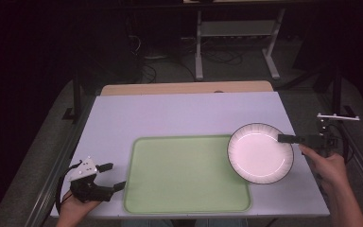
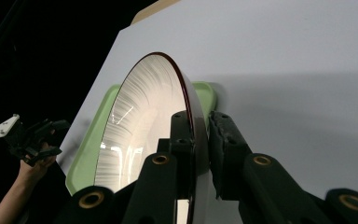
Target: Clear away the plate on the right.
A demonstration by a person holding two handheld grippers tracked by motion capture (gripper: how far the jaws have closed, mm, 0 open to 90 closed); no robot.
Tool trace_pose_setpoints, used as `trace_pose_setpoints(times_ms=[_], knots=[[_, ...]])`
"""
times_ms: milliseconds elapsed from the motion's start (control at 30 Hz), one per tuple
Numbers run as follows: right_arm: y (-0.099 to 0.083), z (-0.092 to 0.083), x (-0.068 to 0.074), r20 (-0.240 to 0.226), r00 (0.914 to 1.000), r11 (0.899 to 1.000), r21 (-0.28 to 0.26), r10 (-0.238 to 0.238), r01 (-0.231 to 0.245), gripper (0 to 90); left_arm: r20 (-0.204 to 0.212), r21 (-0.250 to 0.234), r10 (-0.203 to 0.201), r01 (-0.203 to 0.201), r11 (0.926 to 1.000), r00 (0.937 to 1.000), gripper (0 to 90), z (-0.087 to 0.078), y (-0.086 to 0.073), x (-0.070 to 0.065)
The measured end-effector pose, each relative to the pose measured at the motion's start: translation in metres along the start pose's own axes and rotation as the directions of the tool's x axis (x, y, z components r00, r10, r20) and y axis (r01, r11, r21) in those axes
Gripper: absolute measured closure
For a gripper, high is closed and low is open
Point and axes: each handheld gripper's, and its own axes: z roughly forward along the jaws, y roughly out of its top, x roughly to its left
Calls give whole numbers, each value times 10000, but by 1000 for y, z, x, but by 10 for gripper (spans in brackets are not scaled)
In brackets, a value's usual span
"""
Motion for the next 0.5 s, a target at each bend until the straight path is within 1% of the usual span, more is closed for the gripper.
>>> trace_pose_setpoints(times_ms=[67, 100, 133, 200, 233, 367, 400, 500], knots=[[2, 1, 5, -82, 10000, 10000, 20, -58, 58, 797, -5, 2, 4, -4, 10000, 10000, 143, 0, 0, 0], [2, 1, 5, -82, 10000, 10000, 20, -58, 58, 797, -8, -9, -8, 8, 10000, 10000, 143, 0, 0, 0], [3, 2, 9, -211, 9996, 9999, 0, -161, 161, 797, 1, -8, -11, 11, 10000, 10000, 143, 0, 0, 0], [4, 3, 11, -281, 9994, 9998, -30, -184, 183, 797, 5, -6, -13, 13, 10000, 10000, 143, 0, 0, 0], [7, 4, 16, -386, 9990, 9997, -41, -237, 235, 798, 3, -4, -17, 17, 10000, 10000, 143, 0, 0, 0], [12, 6, 25, -371, 9987, 9993, -13, -363, 363, 796, -6, -6, -19, 19, 10000, 10000, 143, 0, 0, -1], [13, 7, 27, -436, 9983, 9992, -30, -389, 388, 794, -4, -7, -19, 19, 10000, 10000, 143, 0, 0, -1], [15, 11, 30, -579, 9979, 9995, -121, -305, 298, 795, 17, -21, -19, 19, 10000, 10000, 143, 1, 0, -1]])
